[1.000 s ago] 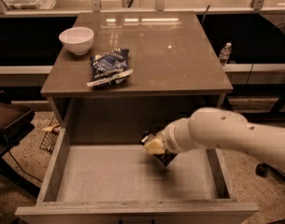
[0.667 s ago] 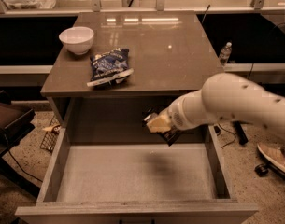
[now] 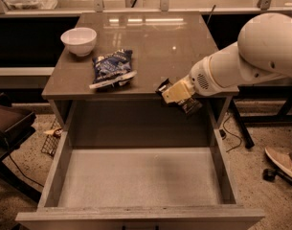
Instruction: Pick rxbar chocolate from top drawer and place on counter
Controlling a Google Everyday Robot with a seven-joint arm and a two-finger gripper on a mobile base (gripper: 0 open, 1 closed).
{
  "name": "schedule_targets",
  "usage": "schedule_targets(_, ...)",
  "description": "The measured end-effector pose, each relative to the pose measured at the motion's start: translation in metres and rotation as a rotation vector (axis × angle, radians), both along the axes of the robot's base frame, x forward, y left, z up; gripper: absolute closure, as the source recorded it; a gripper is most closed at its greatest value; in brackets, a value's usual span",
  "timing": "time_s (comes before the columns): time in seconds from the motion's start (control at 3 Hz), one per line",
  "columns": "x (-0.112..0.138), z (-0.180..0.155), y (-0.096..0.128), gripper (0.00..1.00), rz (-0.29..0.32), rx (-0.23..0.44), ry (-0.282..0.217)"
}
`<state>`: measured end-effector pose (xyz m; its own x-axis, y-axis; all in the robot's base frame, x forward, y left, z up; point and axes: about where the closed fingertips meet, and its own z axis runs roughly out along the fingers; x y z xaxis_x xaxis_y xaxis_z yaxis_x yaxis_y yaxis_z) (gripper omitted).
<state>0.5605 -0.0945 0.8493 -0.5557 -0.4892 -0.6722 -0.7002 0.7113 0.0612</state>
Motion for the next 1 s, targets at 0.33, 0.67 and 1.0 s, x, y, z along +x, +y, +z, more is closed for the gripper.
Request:
schedule_targets(0.33,0.006,0.001,0.001,1.0,-0.005,0.0,-0.003)
schedule_targets(0.67,0.042,-0.002,-0.001,1.0,-0.013,-0.012,0.027)
schedule_targets(1.0,0.092,0.02,-0.001,1.0,-0.021,-0.013,0.007)
